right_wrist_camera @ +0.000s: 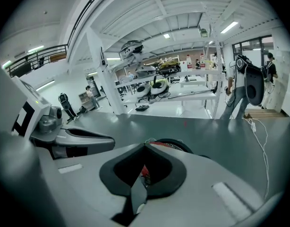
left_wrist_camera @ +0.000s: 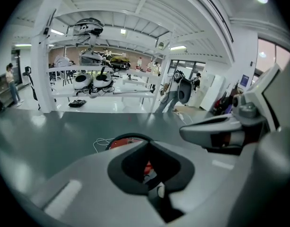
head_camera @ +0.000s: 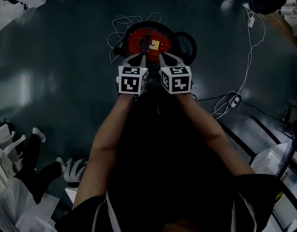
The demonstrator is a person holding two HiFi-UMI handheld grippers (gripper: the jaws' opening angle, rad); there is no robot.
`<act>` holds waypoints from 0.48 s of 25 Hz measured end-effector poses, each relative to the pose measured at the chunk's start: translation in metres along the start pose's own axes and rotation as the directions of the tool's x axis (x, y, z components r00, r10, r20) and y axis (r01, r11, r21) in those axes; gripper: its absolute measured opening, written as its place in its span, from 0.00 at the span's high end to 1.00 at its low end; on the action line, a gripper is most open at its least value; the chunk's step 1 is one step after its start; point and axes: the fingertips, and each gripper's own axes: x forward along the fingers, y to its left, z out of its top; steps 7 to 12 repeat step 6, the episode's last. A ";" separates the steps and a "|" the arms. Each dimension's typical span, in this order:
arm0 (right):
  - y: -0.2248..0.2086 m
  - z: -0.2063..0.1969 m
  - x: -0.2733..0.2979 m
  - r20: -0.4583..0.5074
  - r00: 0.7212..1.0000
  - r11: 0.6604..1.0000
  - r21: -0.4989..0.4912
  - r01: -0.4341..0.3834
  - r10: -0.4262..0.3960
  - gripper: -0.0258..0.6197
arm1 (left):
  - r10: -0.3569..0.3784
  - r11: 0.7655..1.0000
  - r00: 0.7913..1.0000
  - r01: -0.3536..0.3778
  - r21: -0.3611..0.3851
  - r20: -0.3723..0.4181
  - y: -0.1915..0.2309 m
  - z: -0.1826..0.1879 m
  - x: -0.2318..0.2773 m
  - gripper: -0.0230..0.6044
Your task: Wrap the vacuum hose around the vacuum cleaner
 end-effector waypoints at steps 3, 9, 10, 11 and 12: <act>-0.005 -0.002 0.003 -0.010 1.000 1.000 0.011 -0.005 0.005 0.97 | 0.005 1.000 1.000 -0.005 0.004 -0.012 0.002 -0.002 0.004 0.95; -0.014 -0.001 0.006 -0.013 1.000 1.000 0.012 -0.007 0.007 0.97 | 0.002 1.000 1.000 -0.002 0.003 -0.016 0.000 0.001 0.014 0.95; -0.014 -0.001 0.006 -0.013 1.000 1.000 0.012 -0.007 0.007 0.97 | 0.002 1.000 1.000 -0.002 0.003 -0.016 0.000 0.001 0.014 0.95; -0.014 -0.001 0.006 -0.013 1.000 1.000 0.012 -0.007 0.007 0.97 | 0.002 1.000 1.000 -0.002 0.003 -0.016 0.000 0.001 0.014 0.95; -0.014 -0.001 0.006 -0.013 1.000 1.000 0.012 -0.007 0.007 0.97 | 0.002 1.000 1.000 -0.002 0.003 -0.016 0.000 0.001 0.014 0.95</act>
